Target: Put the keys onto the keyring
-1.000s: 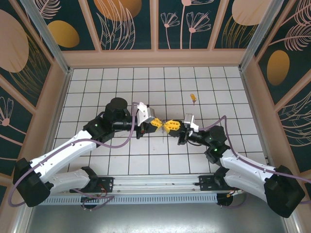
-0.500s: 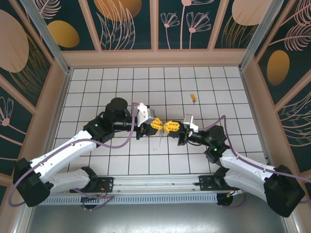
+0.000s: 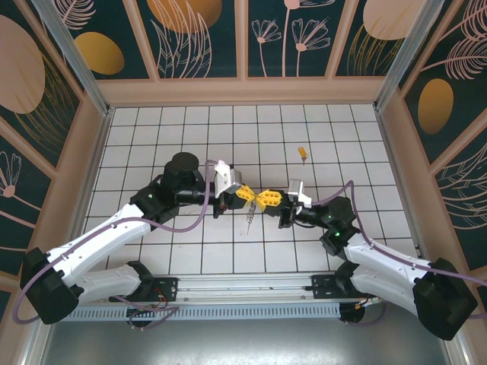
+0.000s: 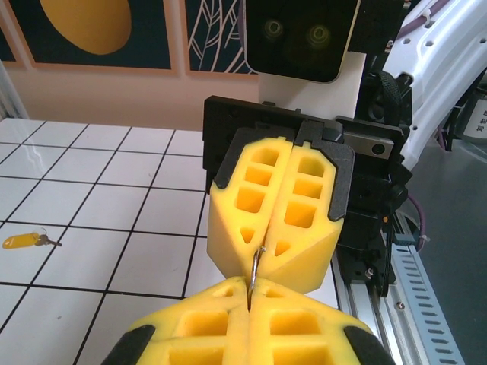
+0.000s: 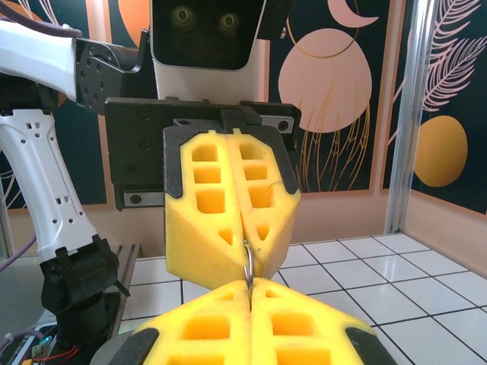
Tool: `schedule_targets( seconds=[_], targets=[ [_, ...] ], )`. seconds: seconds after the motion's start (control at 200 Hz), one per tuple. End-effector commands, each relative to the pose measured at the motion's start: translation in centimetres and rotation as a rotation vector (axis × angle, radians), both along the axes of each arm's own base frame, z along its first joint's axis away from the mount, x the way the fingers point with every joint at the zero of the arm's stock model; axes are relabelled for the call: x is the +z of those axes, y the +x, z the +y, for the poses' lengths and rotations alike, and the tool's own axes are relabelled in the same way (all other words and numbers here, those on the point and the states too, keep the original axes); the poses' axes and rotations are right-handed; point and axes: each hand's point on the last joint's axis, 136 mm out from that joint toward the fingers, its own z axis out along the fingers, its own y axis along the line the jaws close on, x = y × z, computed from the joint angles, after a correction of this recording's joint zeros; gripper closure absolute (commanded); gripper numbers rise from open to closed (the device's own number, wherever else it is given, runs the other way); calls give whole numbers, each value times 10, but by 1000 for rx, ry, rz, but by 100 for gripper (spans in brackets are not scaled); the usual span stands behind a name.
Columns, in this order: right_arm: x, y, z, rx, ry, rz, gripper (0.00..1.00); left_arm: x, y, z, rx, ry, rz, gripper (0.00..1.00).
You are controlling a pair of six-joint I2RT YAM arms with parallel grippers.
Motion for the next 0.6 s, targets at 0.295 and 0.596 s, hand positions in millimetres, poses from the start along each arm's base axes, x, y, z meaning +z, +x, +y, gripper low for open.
schedule_targets(
  seconds=[0.295, 0.596],
  targets=[
    [14, 30, -8, -174, -13, 54, 48, -2, 17, 3, 120, -5, -32, 100],
    [18, 82, -54, -376, -39, 225, 24, -31, 20, 18, 221, 6, 55, 100]
  ],
)
